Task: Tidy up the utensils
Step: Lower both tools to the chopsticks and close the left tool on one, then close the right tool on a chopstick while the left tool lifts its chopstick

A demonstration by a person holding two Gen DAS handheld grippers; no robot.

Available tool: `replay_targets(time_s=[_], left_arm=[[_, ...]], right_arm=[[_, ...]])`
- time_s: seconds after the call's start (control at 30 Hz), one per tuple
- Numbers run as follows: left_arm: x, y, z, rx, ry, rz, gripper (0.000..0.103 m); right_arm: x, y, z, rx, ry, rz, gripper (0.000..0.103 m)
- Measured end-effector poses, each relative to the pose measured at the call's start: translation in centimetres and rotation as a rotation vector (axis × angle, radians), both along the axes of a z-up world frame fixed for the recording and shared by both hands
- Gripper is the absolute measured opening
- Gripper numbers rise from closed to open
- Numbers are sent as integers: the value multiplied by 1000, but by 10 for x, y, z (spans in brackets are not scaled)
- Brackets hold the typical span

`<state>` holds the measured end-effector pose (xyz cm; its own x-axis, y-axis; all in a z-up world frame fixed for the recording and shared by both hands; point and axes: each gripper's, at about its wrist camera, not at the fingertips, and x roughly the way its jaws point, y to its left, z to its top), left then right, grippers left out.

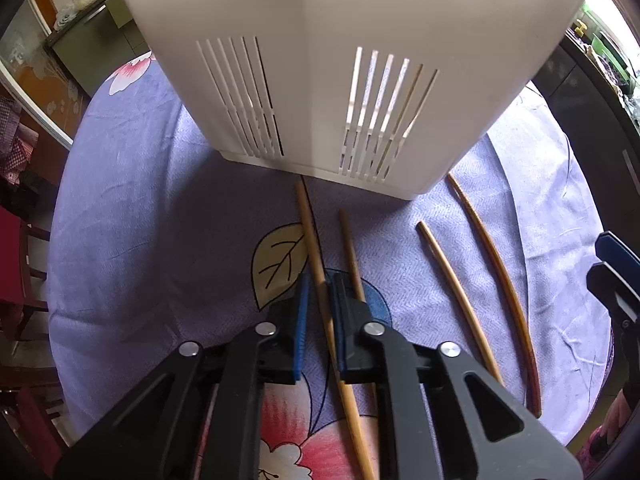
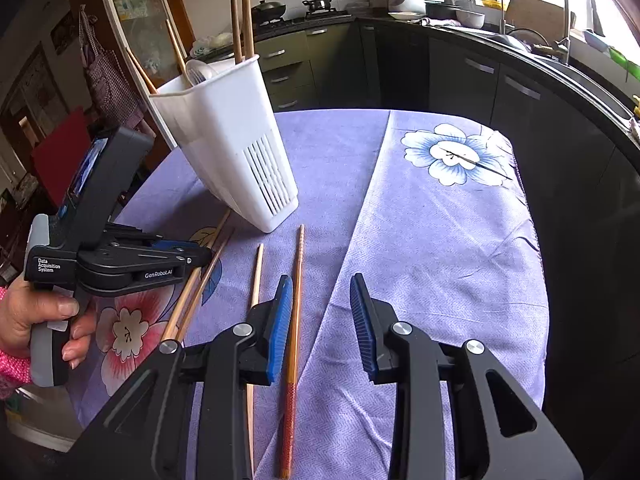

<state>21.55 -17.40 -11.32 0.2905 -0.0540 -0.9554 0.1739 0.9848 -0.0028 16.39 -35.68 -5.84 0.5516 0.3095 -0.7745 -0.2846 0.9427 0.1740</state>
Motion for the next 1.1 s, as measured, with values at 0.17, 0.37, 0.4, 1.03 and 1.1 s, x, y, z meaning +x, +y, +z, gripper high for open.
replay_targets(time_s=[0.17,0.37,0.4,1.03,1.1], left_arm=[[-9,8,0,-4,12,-28,7],[-19,27,1,3,22,-40,6],[-20,29,1,5,19,-40,6],[-24,41,0,-10,6,-61,6],[-25,40,0,-5,4,-62,6]], right_arm=[[7,20,-13,-51,16,58,30],[19,41,-32,-100,47,107,30],[21,42,-35,-105,54,107,30],[47,59,-56,-172,79,86,20],[45,60,-55,-174,84,85,13]])
